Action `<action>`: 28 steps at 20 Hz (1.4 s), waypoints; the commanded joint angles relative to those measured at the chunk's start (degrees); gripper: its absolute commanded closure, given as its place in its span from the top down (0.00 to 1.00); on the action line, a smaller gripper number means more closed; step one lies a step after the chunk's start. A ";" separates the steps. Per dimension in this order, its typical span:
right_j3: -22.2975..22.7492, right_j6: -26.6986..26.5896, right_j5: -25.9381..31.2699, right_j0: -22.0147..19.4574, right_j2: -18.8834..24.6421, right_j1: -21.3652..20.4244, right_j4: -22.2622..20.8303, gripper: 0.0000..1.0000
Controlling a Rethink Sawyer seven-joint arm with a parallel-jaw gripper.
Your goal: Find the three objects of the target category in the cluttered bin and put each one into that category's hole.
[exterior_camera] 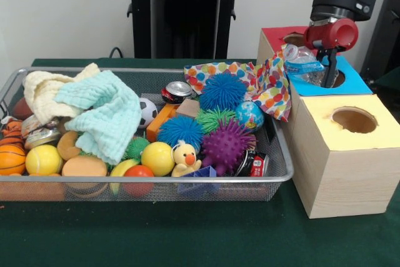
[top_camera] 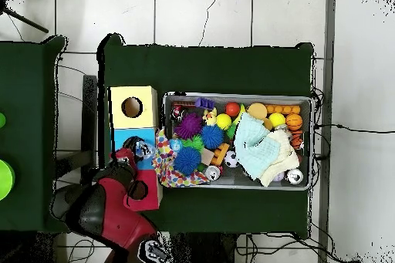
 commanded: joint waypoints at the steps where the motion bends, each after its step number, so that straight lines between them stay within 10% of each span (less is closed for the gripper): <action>1: 2.53 17.40 13.40 0.67 4.85 16.32 5.82 1.00; 22: 1.08 17.52 10.42 0.80 5.24 20.13 4.27 1.00; 23: 1.15 17.35 9.87 0.82 5.25 20.21 4.24 0.00; 28: 1.37 16.31 10.03 -0.45 5.64 20.55 2.29 0.00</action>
